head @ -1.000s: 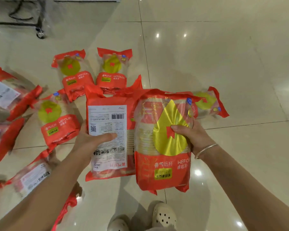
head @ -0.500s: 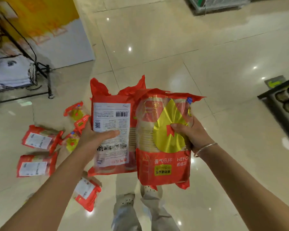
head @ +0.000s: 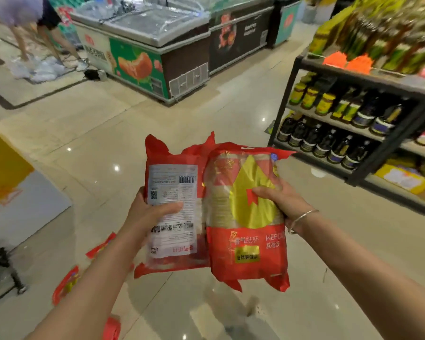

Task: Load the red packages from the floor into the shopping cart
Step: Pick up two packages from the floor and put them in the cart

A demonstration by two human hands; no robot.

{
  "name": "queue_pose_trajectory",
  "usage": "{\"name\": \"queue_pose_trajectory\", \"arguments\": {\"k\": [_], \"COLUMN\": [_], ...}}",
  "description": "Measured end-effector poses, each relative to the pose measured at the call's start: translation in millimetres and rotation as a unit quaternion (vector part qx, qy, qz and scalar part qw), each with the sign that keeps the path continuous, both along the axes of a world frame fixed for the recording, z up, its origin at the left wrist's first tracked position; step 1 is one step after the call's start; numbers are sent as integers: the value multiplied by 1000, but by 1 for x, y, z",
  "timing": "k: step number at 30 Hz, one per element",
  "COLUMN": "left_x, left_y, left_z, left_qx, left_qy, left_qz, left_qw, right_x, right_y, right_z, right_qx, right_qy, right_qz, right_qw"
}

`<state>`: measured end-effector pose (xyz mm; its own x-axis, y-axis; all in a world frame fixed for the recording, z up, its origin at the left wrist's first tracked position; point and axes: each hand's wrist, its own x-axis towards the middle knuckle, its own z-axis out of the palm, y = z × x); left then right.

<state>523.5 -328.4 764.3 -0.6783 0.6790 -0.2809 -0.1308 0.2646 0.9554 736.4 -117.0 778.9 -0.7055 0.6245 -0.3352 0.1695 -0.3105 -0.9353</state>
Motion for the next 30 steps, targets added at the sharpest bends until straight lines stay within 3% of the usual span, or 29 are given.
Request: {"name": "queue_pose_trajectory", "arguments": {"k": [7, 14, 22, 30], "left_x": [74, 206, 353, 460], "left_y": [127, 272, 397, 509], "left_z": [54, 77, 92, 94], "left_qx": [38, 83, 102, 116], "left_qy": [13, 0, -15, -12], "left_qz": [-146, -242, -368, -485], "left_qw": [988, 967, 924, 867], "right_x": [125, 281, 432, 525], "right_y": [57, 135, 194, 241], "right_z": [54, 76, 91, 82], "right_qx": [52, 87, 95, 77], "right_qy": [39, 43, 21, 22], "right_qz": [-131, -260, -383, -504], "right_qw": [989, 961, 919, 860]}}
